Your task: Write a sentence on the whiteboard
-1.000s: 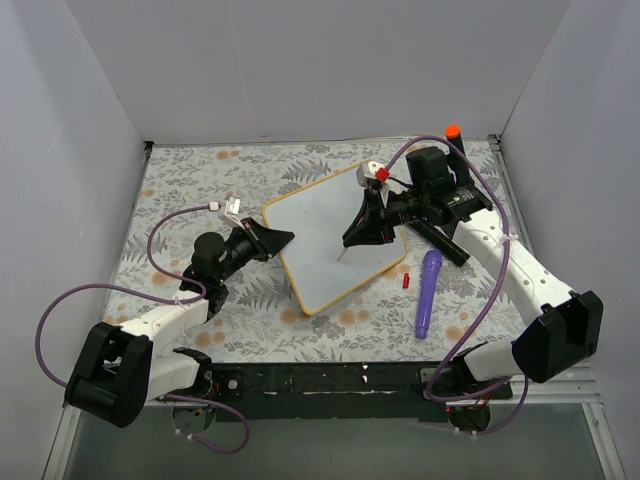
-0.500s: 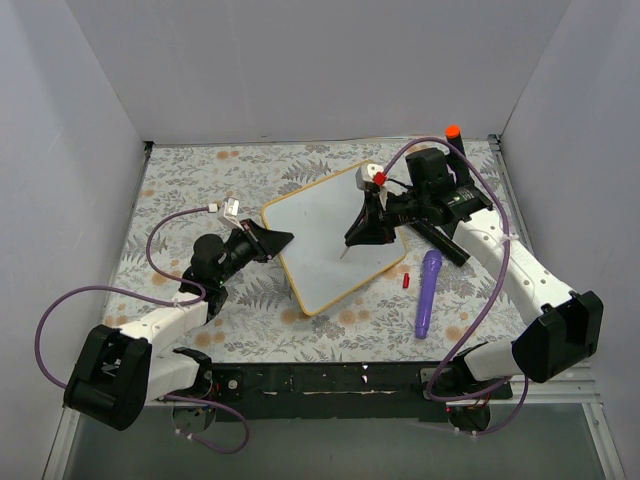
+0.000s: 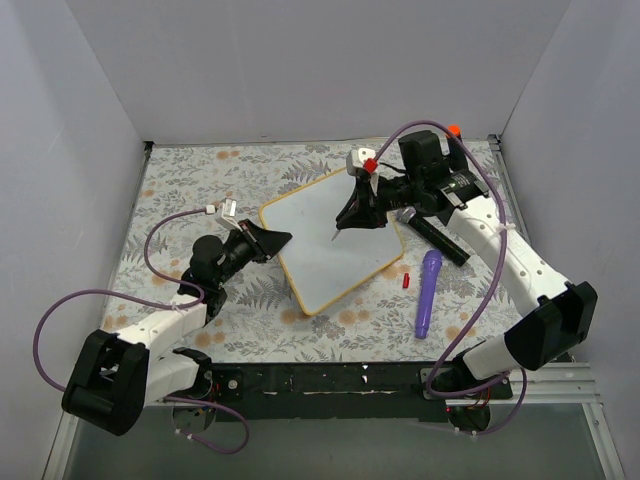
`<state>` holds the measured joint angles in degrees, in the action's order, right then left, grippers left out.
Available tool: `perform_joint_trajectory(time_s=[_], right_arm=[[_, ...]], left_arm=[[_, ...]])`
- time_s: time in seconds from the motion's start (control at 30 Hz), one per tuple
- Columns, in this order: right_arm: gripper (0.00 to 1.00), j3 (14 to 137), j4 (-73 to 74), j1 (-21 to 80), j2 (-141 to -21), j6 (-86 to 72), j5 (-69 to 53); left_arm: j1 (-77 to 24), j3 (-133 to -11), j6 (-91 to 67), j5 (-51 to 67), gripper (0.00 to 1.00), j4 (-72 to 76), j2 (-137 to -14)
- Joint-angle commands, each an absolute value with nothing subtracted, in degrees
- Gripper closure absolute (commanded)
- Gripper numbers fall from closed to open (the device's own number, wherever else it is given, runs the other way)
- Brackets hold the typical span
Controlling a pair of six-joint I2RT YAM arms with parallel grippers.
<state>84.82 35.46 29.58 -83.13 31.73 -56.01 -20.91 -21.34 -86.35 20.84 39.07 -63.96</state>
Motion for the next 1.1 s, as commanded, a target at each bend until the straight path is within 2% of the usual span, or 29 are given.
perform_joint_trajectory(time_s=[0.0,0.33,0.5,0.87,1.07], right_arm=[[0.99,88.24,33.23,31.9,-83.85,31.2,-53.44],[0.99,90.96,31.2,36.12,-86.66,30.06,-45.71],[0.99,96.4,31.55,38.66,-89.73,29.97,-41.49],[0.99,95.54,21.28,40.96,-93.34,19.96,-44.29],[0.99,95.1,21.09,40.69,-91.41,18.72,-47.71]], left_arm=[[-21.09,-22.85,-87.01,17.58,1.0,44.3,-59.77],[-21.09,-23.2,-88.5,16.61,1.0,44.56,-59.76],[-21.18,-22.15,-91.05,16.44,1.0,47.28,-60.91],[-21.09,-20.39,-90.89,16.61,1.0,51.32,-60.73],[-21.09,-19.78,-88.86,18.54,1.0,52.38,-58.89]])
